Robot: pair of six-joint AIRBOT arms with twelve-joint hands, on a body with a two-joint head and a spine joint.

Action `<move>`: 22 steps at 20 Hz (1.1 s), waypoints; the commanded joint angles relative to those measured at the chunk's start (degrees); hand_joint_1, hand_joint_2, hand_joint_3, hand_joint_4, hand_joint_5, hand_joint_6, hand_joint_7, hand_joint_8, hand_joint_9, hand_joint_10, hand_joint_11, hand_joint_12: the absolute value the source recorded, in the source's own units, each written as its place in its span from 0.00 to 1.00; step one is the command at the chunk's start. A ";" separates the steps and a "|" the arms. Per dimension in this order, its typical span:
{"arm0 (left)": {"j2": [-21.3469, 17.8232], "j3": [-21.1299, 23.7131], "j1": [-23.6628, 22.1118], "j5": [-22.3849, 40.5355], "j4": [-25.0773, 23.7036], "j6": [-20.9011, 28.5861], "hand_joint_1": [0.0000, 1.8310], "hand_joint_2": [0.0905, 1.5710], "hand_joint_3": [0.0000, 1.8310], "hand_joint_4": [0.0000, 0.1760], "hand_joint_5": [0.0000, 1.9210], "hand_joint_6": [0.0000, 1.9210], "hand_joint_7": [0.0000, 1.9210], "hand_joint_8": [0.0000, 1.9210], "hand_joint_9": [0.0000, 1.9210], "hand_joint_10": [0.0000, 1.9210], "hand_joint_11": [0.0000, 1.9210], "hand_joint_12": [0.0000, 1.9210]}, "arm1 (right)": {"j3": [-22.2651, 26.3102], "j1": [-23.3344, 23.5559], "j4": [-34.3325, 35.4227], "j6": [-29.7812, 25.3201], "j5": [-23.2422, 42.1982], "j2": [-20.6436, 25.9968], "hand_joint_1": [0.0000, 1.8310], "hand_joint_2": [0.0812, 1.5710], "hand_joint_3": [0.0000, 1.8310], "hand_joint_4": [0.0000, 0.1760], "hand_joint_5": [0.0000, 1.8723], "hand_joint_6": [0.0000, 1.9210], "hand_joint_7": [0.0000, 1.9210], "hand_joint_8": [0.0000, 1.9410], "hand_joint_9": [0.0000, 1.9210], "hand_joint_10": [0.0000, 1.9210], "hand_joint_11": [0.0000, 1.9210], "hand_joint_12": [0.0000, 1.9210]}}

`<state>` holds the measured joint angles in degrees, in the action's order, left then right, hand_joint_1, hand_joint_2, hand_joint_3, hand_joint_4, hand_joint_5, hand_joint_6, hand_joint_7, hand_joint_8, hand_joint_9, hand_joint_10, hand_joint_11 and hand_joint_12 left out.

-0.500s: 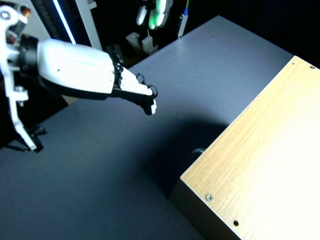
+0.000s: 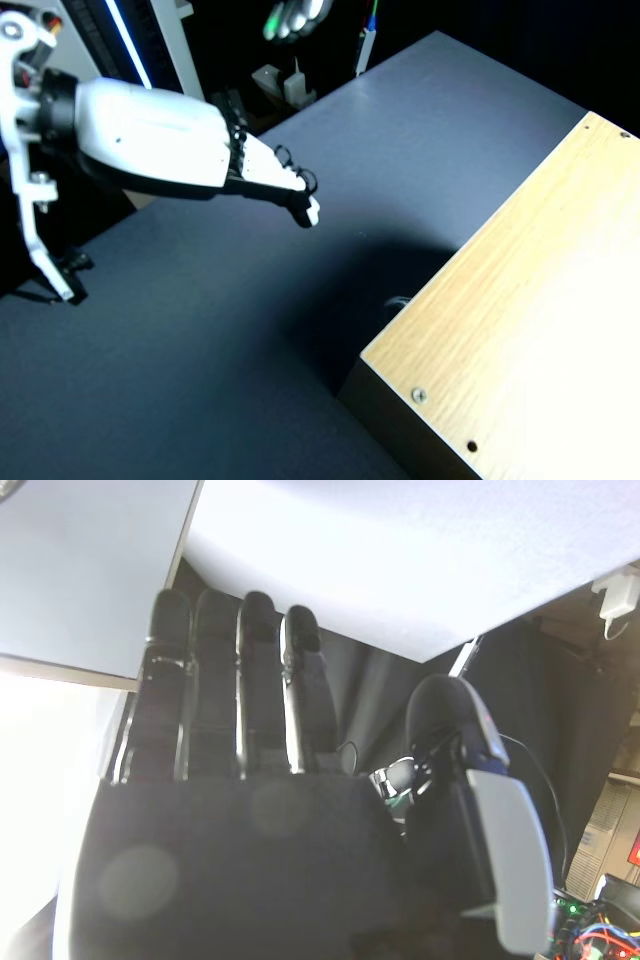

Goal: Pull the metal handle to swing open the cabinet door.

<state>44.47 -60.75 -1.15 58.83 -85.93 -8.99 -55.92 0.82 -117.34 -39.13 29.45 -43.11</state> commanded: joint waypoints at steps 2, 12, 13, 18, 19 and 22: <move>-0.43 -0.08 -0.44 1.41 5.72 -0.48 0.00 0.80 0.00 0.00 0.15 0.00 0.16 0.00 0.14 0.00 0.00 0.31 | 0.10 0.11 2.84 -0.20 -3.15 0.67 0.00 0.84 0.00 0.00 0.19 0.00 0.19 0.00 0.17 0.00 0.00 0.44; -0.42 -0.08 -0.44 1.41 5.73 -0.48 0.00 0.81 0.00 0.00 0.15 0.00 0.16 0.00 0.14 0.00 0.00 0.30 | 0.07 -2.39 3.27 -3.90 -8.31 1.08 0.00 0.84 0.00 0.00 0.19 0.00 0.19 0.00 0.17 0.00 0.00 0.45; -0.42 -0.08 -0.44 1.41 5.73 -0.48 0.00 0.81 0.00 0.00 0.16 0.00 0.16 0.00 0.14 0.00 0.00 0.30 | 0.06 -2.64 3.27 -4.32 -9.24 1.09 0.00 0.84 0.00 0.00 0.19 0.00 0.19 0.00 0.17 0.00 0.00 0.44; -0.42 -0.08 -0.44 1.41 5.72 -0.48 0.00 0.81 0.00 0.00 0.15 0.00 0.16 0.00 0.14 0.00 0.00 0.31 | 0.59 -4.48 3.27 -5.72 -18.10 1.22 0.00 0.84 0.00 0.00 0.19 0.00 0.19 0.00 0.17 0.00 0.00 0.44; -0.42 -0.08 -0.44 1.41 5.72 -0.48 0.00 0.81 0.00 0.00 0.15 0.00 0.16 0.00 0.14 0.00 0.00 0.31 | 0.81 -4.92 3.26 -5.71 -19.56 1.26 0.00 0.84 0.00 0.00 0.19 0.00 0.18 0.00 0.17 0.00 0.00 0.44; -0.42 -0.08 -0.44 1.41 5.72 -0.48 0.00 0.81 0.00 0.00 0.15 0.00 0.16 0.00 0.14 0.00 0.00 0.30 | 1.20 -5.83 3.25 -5.70 -24.87 0.76 0.00 0.84 0.00 0.00 0.19 0.00 0.18 0.00 0.17 0.00 0.00 0.45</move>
<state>44.47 -60.75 -1.15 58.83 -85.93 -8.99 -54.76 -5.78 -115.15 -44.80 8.99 -42.70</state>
